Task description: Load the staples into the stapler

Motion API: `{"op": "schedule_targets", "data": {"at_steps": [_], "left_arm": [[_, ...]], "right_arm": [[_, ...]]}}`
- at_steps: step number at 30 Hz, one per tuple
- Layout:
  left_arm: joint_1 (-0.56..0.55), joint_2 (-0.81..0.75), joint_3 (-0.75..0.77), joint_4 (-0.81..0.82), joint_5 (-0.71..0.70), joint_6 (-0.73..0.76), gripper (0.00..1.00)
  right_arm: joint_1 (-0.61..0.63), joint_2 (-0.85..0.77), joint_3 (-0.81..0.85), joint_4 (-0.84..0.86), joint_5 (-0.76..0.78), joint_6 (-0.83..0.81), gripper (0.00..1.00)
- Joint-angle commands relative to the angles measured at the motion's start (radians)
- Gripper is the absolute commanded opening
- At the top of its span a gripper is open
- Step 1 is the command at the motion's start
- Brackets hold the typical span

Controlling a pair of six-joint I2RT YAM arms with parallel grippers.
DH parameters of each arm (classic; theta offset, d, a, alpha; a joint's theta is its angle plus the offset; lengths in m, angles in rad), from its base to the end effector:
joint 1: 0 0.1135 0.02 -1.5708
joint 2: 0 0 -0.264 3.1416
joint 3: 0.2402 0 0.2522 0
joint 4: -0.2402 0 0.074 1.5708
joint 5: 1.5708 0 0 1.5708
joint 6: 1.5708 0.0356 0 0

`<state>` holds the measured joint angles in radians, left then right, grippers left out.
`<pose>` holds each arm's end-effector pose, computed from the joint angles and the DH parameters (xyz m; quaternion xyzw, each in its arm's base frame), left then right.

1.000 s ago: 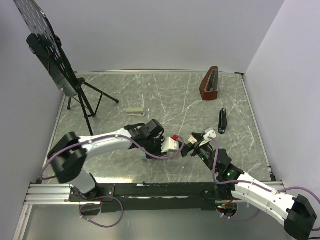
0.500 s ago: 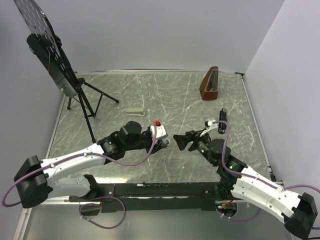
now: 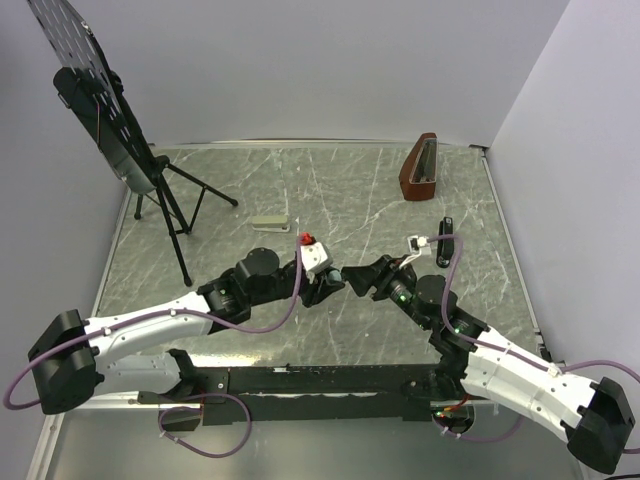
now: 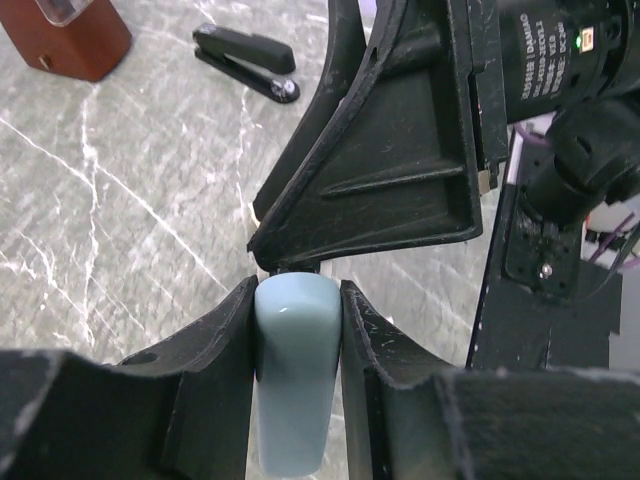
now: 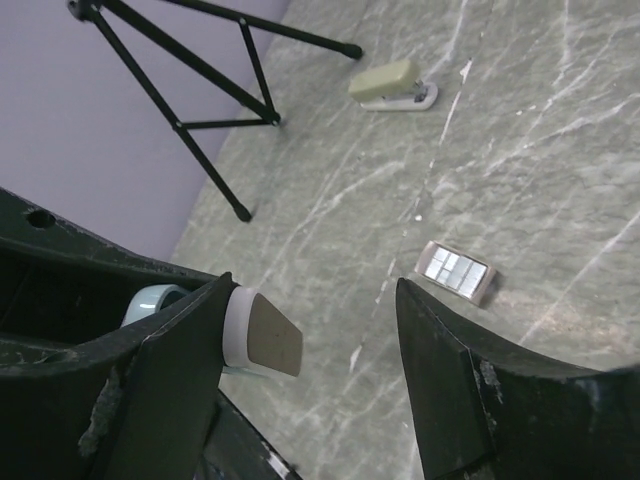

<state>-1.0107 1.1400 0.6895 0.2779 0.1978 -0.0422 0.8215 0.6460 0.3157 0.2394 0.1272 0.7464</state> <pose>0.1342 -0.2271 0.2820 0.4108 0.6445 -0.3871 0.5157 0.1186 0.1208 0.2398 0.0152 0.7381 0.4419 0.5096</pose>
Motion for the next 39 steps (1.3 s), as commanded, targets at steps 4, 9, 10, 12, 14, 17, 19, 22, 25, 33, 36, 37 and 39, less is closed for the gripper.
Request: {"op": "schedule_targets", "data": {"at_steps": [4,9,10,12,14,17,19,22,25,33,36,37,39], "left_arm": [[-0.022,-0.014,-0.01,0.165,-0.046,-0.045,0.01],[-0.028,-0.034,-0.037,0.227,-0.141,-0.067,0.01],[-0.028,-0.042,-0.054,0.237,-0.153,-0.077,0.01],[-0.028,-0.069,-0.071,0.259,-0.179,-0.084,0.01],[-0.028,-0.097,-0.093,0.265,-0.192,-0.09,0.01],[-0.028,-0.146,-0.13,0.279,-0.195,-0.108,0.01],[-0.028,-0.178,-0.169,0.3,-0.222,-0.123,0.01],[-0.028,-0.27,-0.234,0.328,-0.271,-0.159,0.04],[-0.028,-0.341,-0.292,0.342,-0.316,-0.199,0.14],[-0.028,-0.422,-0.383,0.32,-0.34,-0.292,0.29],[-0.026,-0.434,-0.406,0.33,-0.344,-0.324,0.35],[-0.026,-0.437,-0.41,0.331,-0.345,-0.334,0.39],[-0.028,-0.442,-0.424,0.334,-0.353,-0.36,0.4]], "right_arm": [[-0.001,0.021,0.0,0.087,-0.029,0.086,0.63],[-0.001,0.034,-0.024,0.11,-0.029,0.12,0.31],[-0.001,0.029,-0.029,0.107,-0.023,0.132,0.26],[-0.002,0.002,-0.041,0.097,0.002,0.14,0.14],[-0.002,-0.025,-0.047,0.074,0.04,0.142,0.05],[-0.016,-0.087,-0.059,0.048,0.074,0.154,0.0],[-0.031,-0.14,-0.07,0.035,0.084,0.177,0.0],[-0.09,-0.21,-0.093,0.031,0.055,0.224,0.0],[-0.16,-0.273,-0.112,0.032,0.01,0.273,0.0],[-0.259,-0.39,-0.127,0.061,-0.017,0.37,0.0],[-0.266,-0.398,-0.138,0.095,-0.023,0.405,0.0],[-0.269,-0.398,-0.139,0.106,-0.023,0.413,0.0],[-0.274,-0.396,-0.142,0.116,-0.026,0.43,0.0]]}}
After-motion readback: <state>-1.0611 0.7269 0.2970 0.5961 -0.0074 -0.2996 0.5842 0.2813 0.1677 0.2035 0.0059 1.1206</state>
